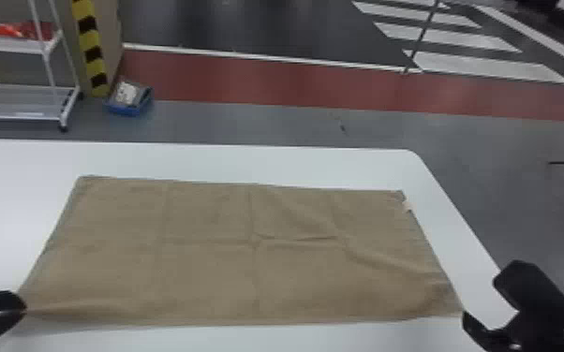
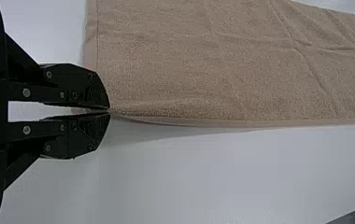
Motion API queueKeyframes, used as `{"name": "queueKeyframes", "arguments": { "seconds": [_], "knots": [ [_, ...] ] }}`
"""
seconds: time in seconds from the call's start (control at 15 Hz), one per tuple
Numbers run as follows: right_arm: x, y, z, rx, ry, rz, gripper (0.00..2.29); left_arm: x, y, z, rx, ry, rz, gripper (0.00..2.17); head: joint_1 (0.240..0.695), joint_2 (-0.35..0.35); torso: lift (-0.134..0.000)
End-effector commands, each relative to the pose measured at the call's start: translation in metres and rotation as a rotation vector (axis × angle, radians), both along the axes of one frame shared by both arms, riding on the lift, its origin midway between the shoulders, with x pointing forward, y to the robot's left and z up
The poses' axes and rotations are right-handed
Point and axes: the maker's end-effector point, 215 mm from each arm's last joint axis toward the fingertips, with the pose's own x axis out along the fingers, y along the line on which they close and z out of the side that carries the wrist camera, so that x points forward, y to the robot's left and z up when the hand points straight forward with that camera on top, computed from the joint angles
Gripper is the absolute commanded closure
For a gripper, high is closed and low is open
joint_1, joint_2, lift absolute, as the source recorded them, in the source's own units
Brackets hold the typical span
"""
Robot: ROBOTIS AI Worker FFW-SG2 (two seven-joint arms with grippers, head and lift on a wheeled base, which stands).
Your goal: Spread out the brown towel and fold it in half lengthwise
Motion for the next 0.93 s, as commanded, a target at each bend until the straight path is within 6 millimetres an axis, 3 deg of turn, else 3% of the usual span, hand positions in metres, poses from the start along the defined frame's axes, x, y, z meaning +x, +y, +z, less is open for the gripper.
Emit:
{"name": "queueKeyframes", "arguments": {
  "seconds": [0.0,0.2,0.4,0.47,0.6,0.73,0.87],
  "knots": [
    [-0.01,-0.016,0.005,-0.139,0.032,0.028,0.16,-0.002,0.0,-0.002,0.0,0.005,-0.001,1.03,0.695,-0.242,-0.123],
    [0.0,-0.024,-0.004,-0.17,0.052,0.033,0.3,-0.005,-0.003,-0.004,-0.005,0.011,-0.003,1.03,0.695,-0.275,-0.123],
    [0.008,-0.014,-0.03,-0.189,0.11,0.075,0.36,-0.009,-0.007,-0.004,-0.009,0.013,-0.004,1.03,0.695,-0.285,-0.123],
    [0.009,-0.014,-0.038,-0.185,0.127,0.078,0.41,-0.012,0.004,-0.003,0.001,0.012,0.013,1.03,0.695,-0.284,-0.123],
    [0.009,-0.011,-0.05,-0.172,0.16,0.086,0.47,-0.013,0.004,-0.002,0.002,0.011,0.012,1.03,0.695,-0.268,-0.123],
    [0.012,-0.004,-0.058,-0.155,0.178,0.101,0.53,-0.013,0.004,0.0,0.005,0.009,0.01,1.03,0.695,-0.26,-0.123],
    [0.018,0.004,-0.059,-0.132,0.18,0.116,0.74,-0.014,0.003,0.0,0.002,0.012,0.013,1.03,0.695,-0.25,-0.123]
  ]
}}
